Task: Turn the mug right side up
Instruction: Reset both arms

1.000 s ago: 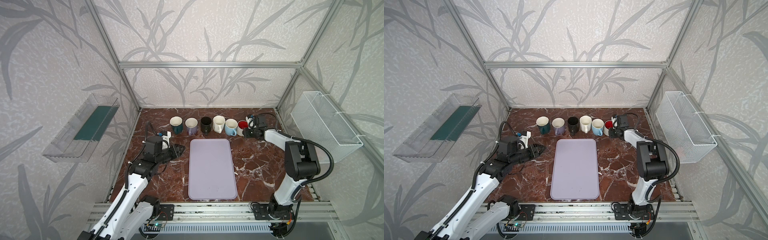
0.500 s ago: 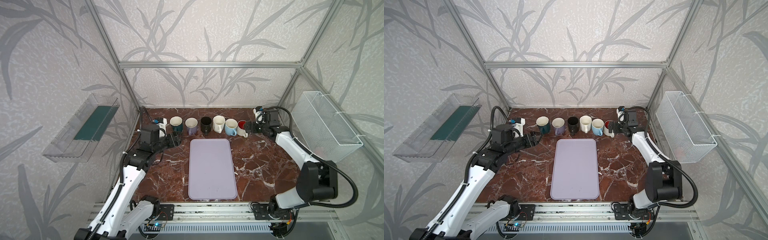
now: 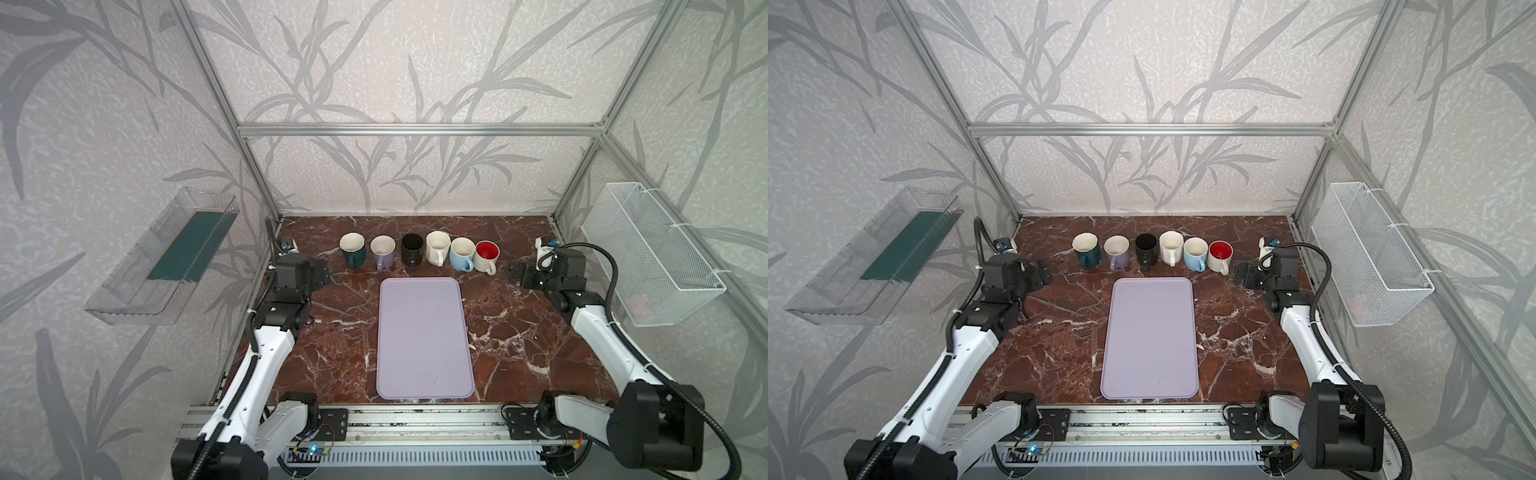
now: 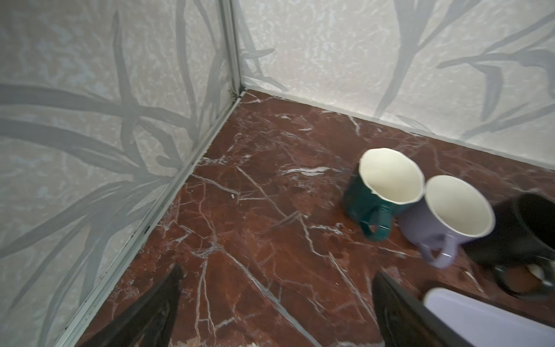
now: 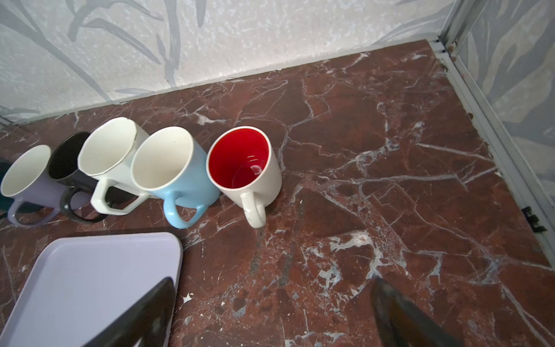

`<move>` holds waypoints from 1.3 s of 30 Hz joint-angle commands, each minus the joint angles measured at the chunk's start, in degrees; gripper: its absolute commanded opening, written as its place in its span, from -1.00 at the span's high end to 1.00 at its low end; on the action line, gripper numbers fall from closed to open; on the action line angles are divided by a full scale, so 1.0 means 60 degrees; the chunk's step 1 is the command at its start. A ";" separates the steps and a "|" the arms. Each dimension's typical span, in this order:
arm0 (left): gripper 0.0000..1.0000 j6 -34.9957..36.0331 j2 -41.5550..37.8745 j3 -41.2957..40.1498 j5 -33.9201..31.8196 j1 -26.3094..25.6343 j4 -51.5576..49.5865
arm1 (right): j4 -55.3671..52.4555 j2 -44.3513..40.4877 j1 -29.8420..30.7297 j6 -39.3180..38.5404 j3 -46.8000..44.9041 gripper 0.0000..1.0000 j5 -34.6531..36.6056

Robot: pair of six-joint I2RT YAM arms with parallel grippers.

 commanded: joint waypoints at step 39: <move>-0.99 0.1278 0.5174 -0.3734 0.2509 0.1228 1.0942 | 0.8802 0.3301 0.1042 -0.2272 -0.3299 -0.98 0.0207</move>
